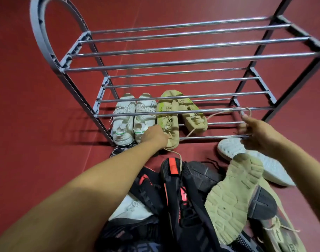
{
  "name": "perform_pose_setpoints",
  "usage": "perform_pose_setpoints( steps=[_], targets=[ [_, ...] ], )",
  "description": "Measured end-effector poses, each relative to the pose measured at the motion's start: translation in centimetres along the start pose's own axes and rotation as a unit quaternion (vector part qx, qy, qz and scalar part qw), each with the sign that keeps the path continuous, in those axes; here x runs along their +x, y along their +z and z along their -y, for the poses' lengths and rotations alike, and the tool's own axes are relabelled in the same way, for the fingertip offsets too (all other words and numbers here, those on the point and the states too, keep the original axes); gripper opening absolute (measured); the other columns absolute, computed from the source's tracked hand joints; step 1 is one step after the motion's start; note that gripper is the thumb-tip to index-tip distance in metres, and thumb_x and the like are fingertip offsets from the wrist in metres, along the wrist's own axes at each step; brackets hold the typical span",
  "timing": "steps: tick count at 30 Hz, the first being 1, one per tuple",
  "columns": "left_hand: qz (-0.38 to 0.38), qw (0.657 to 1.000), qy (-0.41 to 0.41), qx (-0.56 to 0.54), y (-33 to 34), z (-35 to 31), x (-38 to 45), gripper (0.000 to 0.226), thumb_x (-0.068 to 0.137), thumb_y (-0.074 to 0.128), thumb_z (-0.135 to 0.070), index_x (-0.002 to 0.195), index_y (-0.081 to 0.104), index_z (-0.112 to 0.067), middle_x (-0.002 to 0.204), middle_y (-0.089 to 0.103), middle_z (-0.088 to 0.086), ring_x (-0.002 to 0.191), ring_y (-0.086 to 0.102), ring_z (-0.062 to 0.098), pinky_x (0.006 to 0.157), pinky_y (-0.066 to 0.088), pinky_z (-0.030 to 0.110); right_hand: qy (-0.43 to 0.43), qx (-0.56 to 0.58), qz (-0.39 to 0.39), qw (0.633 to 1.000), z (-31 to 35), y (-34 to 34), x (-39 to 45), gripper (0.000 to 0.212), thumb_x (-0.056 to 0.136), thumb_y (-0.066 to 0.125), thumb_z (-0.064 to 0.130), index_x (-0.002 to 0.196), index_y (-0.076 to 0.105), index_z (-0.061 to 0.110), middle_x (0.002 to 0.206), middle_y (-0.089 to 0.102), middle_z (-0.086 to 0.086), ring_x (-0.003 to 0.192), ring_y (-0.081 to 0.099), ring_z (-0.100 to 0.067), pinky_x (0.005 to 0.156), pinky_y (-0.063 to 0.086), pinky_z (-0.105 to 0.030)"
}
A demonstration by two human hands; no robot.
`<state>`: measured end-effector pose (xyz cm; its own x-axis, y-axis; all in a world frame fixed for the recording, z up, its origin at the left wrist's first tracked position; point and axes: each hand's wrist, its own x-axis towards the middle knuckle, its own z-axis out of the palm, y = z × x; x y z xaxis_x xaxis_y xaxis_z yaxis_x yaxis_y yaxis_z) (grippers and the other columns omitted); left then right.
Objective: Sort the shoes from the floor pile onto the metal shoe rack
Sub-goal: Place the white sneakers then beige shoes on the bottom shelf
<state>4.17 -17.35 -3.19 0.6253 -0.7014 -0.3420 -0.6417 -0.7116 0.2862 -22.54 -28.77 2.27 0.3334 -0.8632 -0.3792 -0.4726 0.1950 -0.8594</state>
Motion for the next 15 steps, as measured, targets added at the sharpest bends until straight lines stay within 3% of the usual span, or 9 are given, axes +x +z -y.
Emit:
perform_pose_setpoints(
  steps=[2, 3, 5, 6, 7, 9, 11, 13, 15],
  targets=[
    [-0.015, 1.000, -0.003, -0.003, 0.2, -0.1, 0.1, 0.037, 0.096, 0.056, -0.034, 0.119, 0.053, -0.005, 0.121, 0.064, 0.015, 0.111, 0.061, 0.036, 0.074, 0.041, 0.036, 0.071, -0.118, -0.033, 0.990, -1.0, 0.2, 3.9, 0.025, 0.093, 0.059, 0.036, 0.103, 0.055, 0.015, 0.104, 0.053, -0.014, 0.078, 0.059, -0.030, 0.059, 0.048, -0.033],
    [-0.026, 1.000, 0.005, 0.012, 0.4, -0.1, -0.1, 0.037, 0.096, 0.055, -0.034, 0.119, 0.052, -0.006, 0.121, 0.064, 0.015, 0.112, 0.061, 0.036, 0.074, 0.042, 0.037, 0.052, -0.230, -0.092, 0.967, -1.3, 1.0, 5.0, 0.032, 0.087, 0.062, 0.026, 0.113, 0.054, 0.009, 0.115, 0.052, -0.019, 0.091, 0.060, -0.037, 0.070, 0.053, -0.039],
    [-0.073, 0.994, 0.046, 0.070, 1.0, 0.0, -0.2, 0.039, 0.097, 0.052, -0.039, 0.120, 0.051, -0.007, 0.122, 0.062, 0.016, 0.113, 0.058, 0.036, 0.079, 0.045, 0.040, -0.104, -0.431, -0.164, 0.881, -1.2, 3.6, 5.6, 0.044, 0.077, 0.059, 0.011, 0.121, 0.058, 0.006, 0.117, 0.057, -0.024, 0.103, 0.058, -0.043, 0.086, 0.053, -0.044],
    [-0.108, 0.986, 0.085, 0.099, 1.3, 0.2, -0.5, 0.043, 0.096, 0.050, -0.044, 0.121, 0.050, -0.009, 0.122, 0.060, 0.015, 0.114, 0.055, 0.035, 0.083, 0.046, 0.042, -0.173, -0.497, -0.149, 0.837, -1.2, 5.2, 5.6, 0.046, 0.077, 0.059, 0.011, 0.123, 0.060, 0.010, 0.113, 0.062, -0.023, 0.104, 0.058, -0.043, 0.087, 0.053, -0.045],
    [-0.141, 0.974, 0.134, 0.116, 1.6, 0.5, -0.7, 0.049, 0.095, 0.048, -0.050, 0.123, 0.049, -0.011, 0.121, 0.057, 0.014, 0.112, 0.053, 0.034, 0.086, 0.045, 0.043, -0.193, -0.527, -0.122, 0.819, -1.1, 6.7, 5.8, 0.045, 0.080, 0.061, 0.017, 0.124, 0.059, 0.013, 0.112, 0.064, -0.022, 0.107, 0.058, -0.043, 0.087, 0.052, -0.045],
    [-0.150, 0.950, 0.233, 0.143, 2.1, 1.2, -0.8, 0.060, 0.088, 0.048, -0.062, 0.128, 0.047, -0.017, 0.120, 0.052, 0.010, 0.110, 0.049, 0.031, 0.087, 0.045, 0.044, -0.156, -0.505, -0.068, 0.846, -1.3, 9.2, 6.8, 0.051, 0.084, 0.068, 0.033, 0.130, 0.051, 0.018, 0.120, 0.059, -0.020, 0.117, 0.053, -0.044, 0.089, 0.050, -0.049],
    [-0.104, 0.937, 0.274, 0.189, 2.4, 1.8, -0.6, 0.071, 0.078, 0.058, -0.071, 0.129, 0.047, -0.022, 0.125, 0.048, 0.006, 0.113, 0.045, 0.029, 0.088, 0.045, 0.043, -0.128, -0.469, -0.019, 0.873, -1.5, 11.0, 7.8, 0.059, 0.084, 0.072, 0.036, 0.135, 0.043, 0.028, 0.130, 0.045, -0.017, 0.128, 0.042, -0.043, 0.094, 0.050, -0.054],
    [-0.077, 0.936, 0.266, 0.216, 2.3, 1.9, 0.0, 0.073, 0.073, 0.071, -0.065, 0.129, 0.049, -0.023, 0.129, 0.047, 0.005, 0.117, 0.042, 0.029, 0.090, 0.045, 0.043, -0.172, -0.444, -0.022, 0.879, -1.8, 12.0, 8.7, 0.047, 0.087, 0.069, 0.036, 0.129, 0.047, 0.027, 0.129, 0.040, -0.016, 0.127, 0.040, -0.042, 0.094, 0.051, -0.054],
    [-0.069, 0.930, 0.275, 0.235, 2.2, 1.7, 0.4, 0.069, 0.074, 0.078, -0.054, 0.128, 0.050, -0.021, 0.130, 0.047, 0.004, 0.118, 0.043, 0.029, 0.087, 0.046, 0.042, -0.209, -0.442, -0.025, 0.872, -1.9, 12.4, 8.6, 0.029, 0.091, 0.064, 0.031, 0.117, 0.058, 0.019, 0.124, 0.043, -0.017, 0.115, 0.050, -0.041, 0.090, 0.054, -0.047]
  ],
)
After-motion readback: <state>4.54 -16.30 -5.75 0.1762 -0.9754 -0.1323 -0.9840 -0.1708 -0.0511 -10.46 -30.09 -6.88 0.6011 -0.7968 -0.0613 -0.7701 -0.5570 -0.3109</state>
